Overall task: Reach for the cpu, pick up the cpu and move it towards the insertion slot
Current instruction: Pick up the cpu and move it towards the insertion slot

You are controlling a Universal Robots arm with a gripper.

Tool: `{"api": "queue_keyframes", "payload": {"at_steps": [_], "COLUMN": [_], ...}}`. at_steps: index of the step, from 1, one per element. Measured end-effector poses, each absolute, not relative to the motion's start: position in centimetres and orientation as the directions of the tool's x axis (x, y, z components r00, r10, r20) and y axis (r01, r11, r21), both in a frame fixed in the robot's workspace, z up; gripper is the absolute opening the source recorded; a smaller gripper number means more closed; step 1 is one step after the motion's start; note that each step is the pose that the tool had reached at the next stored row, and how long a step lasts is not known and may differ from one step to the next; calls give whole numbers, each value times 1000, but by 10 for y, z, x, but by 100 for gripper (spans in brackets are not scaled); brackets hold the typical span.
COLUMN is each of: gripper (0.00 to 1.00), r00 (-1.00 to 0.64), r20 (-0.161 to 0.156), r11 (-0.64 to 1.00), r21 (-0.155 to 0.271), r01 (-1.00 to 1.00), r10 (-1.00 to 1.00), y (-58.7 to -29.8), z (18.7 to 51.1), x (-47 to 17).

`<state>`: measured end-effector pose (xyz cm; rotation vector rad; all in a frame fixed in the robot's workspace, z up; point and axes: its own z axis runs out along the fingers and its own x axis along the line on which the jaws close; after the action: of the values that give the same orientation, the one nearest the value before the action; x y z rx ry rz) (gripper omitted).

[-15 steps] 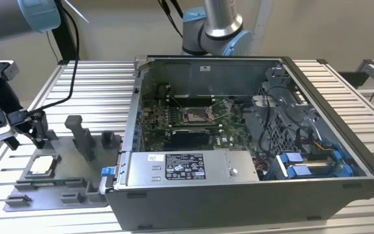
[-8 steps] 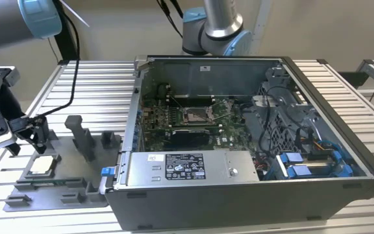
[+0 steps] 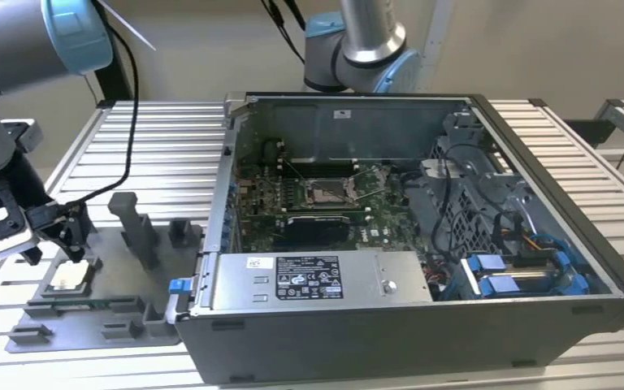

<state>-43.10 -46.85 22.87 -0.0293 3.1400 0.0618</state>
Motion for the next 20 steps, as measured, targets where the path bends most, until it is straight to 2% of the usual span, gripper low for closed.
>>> {"api": "queue_keyframes", "payload": {"at_steps": [20], "gripper": [100], "r00": [-1000], "r20": [-1], "r11": [999], "r21": [39], "r01": [29], "r10": [29], "y": [-467], "z": [205], "x": [-431]}}
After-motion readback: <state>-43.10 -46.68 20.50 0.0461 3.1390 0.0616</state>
